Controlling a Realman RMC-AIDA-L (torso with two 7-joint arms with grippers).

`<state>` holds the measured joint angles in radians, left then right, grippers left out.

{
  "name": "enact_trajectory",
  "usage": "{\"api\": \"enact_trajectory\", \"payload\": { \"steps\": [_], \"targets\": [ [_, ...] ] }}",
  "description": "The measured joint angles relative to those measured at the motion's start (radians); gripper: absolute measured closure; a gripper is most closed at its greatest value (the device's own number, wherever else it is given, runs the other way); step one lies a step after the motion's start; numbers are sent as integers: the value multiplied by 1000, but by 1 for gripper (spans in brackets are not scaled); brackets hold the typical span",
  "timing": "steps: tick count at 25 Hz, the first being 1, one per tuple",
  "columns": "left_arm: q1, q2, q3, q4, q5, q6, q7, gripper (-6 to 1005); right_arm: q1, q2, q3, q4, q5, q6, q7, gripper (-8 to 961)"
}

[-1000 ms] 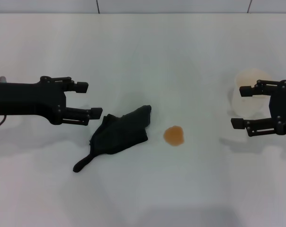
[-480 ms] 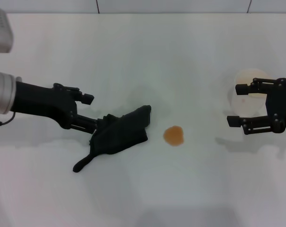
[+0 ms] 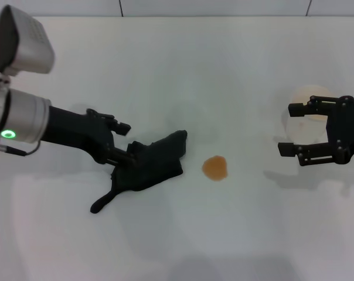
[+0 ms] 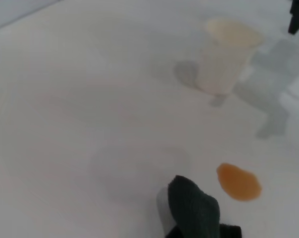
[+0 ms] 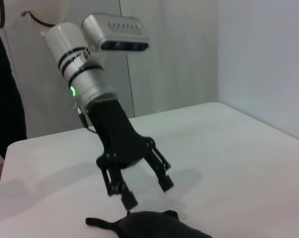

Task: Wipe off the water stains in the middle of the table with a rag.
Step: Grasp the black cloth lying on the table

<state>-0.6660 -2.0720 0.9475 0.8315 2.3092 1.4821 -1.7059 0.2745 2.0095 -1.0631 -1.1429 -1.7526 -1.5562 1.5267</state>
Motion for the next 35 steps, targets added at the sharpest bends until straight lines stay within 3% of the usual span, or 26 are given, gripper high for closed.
{"api": "enact_trajectory", "payload": {
  "steps": [35],
  "targets": [
    [-27, -9, 84, -154, -44, -148, 26, 323, -4, 0, 0, 3, 4, -2, 3, 97]
  ]
}}
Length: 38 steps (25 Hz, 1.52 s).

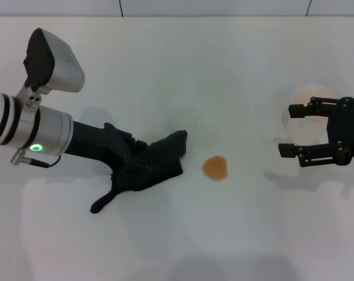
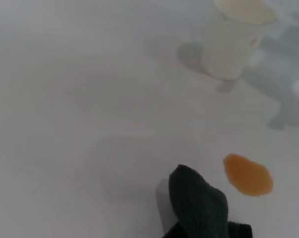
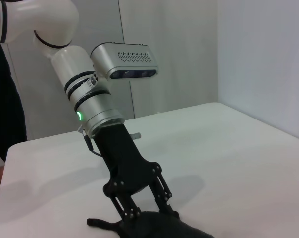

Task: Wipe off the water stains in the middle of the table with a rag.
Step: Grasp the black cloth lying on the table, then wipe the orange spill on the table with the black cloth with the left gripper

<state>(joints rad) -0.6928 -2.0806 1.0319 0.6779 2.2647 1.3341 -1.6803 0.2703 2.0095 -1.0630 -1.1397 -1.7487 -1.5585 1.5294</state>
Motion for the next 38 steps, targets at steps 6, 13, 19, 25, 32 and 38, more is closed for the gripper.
{"api": "enact_trajectory", "payload": {
  "steps": [6, 13, 19, 25, 32, 38],
  "targets": [
    [-2, 1, 0, 1, -4, -17, -20, 487, 1, 0, 0, -2, 0, 0, 3, 97],
    [-17, 1, 29, -41, -3, -59, -43, 595, 4, 0, 0, -8, 8, -2, 3, 97],
    [-20, -1, 55, -46, -19, -75, -43, 774, 4, 0, -6, -12, 14, -8, 4, 98],
    [-27, -1, 55, -46, -27, -73, -53, 819, 1, 0, -11, -22, 23, -10, 14, 98],
    [-29, -1, 66, -46, -36, -69, -47, 887, -1, 0, -12, -26, 24, -11, 15, 98],
    [-49, -1, 77, -36, -44, -65, -36, 898, -3, 0, -12, -27, 24, -11, 15, 98]
  ]
}}
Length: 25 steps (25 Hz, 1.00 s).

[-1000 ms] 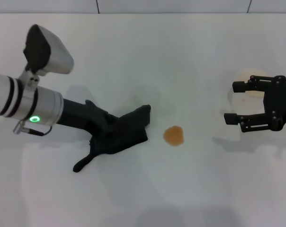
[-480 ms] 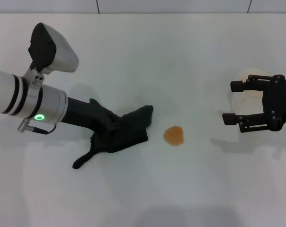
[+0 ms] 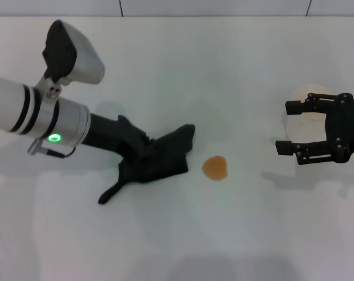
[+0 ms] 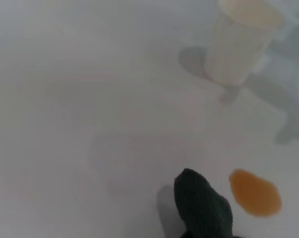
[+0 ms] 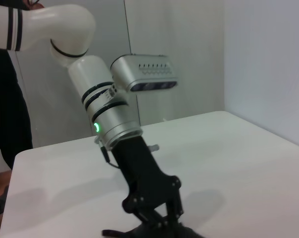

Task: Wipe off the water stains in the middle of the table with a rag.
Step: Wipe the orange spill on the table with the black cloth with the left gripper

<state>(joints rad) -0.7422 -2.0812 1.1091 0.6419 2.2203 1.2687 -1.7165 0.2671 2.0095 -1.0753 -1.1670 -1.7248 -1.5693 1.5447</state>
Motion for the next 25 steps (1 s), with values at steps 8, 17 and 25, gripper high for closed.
{"api": "enact_trajectory", "payload": {
  "steps": [8, 17, 25],
  "targets": [
    [-118, 1, 1, -72, -23, -85, 81, 910, 7, 0, 0, 5, 0, 2, 0, 98],
    [-177, -4, 135, -152, -155, -173, 146, 912, 7, 0, -10, 2, 1, 1, 3, 98],
    [-158, -6, 320, -156, -297, -230, 152, 913, 8, 0, -14, -10, 1, 0, 10, 98]
  ]
}}
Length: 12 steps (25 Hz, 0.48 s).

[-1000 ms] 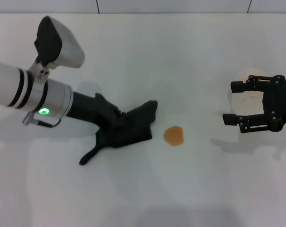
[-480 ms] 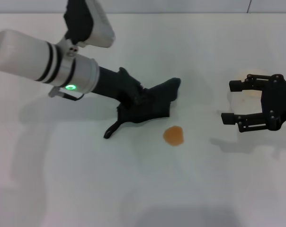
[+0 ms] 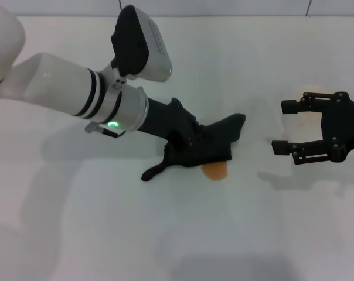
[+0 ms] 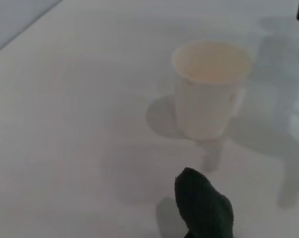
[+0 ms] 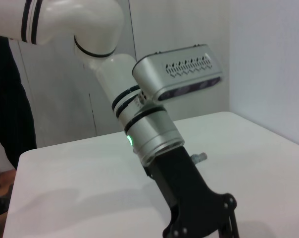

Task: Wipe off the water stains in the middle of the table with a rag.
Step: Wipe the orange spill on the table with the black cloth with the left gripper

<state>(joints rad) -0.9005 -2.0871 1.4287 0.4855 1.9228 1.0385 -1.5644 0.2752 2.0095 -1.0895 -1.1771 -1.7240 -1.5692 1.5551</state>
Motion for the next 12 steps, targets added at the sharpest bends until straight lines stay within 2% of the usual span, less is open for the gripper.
{"api": "enact_trajectory", "payload": {
  "steps": [6, 12],
  "targets": [
    [16, -2, 21, -7, -12, 4, 1, 913, 4, 0, -7, -3, 0, 0, 3, 98],
    [22, -2, 78, -4, -51, 7, 1, 913, 7, 0, -11, -3, 0, 0, 11, 98]
  ]
}}
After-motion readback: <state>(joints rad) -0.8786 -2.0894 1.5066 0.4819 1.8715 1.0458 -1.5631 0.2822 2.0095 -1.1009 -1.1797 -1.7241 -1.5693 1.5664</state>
